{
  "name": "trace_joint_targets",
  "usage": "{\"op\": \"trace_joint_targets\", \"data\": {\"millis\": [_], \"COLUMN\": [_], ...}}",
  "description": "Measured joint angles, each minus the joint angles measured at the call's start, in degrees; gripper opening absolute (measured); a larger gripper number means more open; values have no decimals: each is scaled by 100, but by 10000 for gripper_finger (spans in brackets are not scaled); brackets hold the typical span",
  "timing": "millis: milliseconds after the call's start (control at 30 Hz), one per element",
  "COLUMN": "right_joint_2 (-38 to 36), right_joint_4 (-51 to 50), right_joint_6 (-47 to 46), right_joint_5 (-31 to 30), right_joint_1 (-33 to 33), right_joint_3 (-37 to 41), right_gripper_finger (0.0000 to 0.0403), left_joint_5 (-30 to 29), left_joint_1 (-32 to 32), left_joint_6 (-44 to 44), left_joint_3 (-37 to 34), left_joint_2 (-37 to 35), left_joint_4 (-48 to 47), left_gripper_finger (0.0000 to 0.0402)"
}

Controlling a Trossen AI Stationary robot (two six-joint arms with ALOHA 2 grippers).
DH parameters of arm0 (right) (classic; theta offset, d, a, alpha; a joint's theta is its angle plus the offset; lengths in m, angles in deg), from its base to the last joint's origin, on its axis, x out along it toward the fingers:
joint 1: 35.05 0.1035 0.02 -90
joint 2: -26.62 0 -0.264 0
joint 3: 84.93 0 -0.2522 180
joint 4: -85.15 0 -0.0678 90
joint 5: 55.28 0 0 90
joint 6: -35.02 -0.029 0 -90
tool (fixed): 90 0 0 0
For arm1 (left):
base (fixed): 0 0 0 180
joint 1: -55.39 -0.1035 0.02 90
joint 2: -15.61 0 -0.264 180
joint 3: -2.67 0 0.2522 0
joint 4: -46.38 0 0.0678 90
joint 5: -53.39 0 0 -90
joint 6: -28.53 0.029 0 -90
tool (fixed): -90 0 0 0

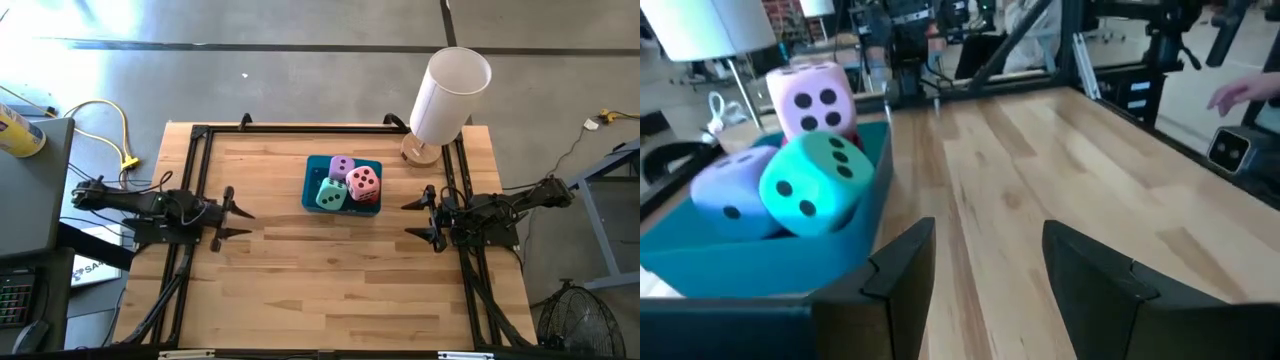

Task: Pick & Place Dice
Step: Return to Home Position

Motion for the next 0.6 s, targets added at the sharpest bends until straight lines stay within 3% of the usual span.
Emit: {"op": "trace_joint_targets", "data": {"millis": [300, 600], "right_joint_2": [0, -2], "right_joint_4": [0, 0], "right_joint_6": [0, 0], "right_joint_5": [0, 1], "right_joint_1": [-2, 1], "right_joint_3": [0, 0], "right_gripper_finger": [305, 305], "left_joint_5": [-400, -429], "left_joint_1": [0, 0], "left_joint_6": [350, 365], "left_joint_3": [12, 208], "left_joint_2": [-565, -584], "left_joint_4": [-71, -524], "left_gripper_finger": [179, 179]}}
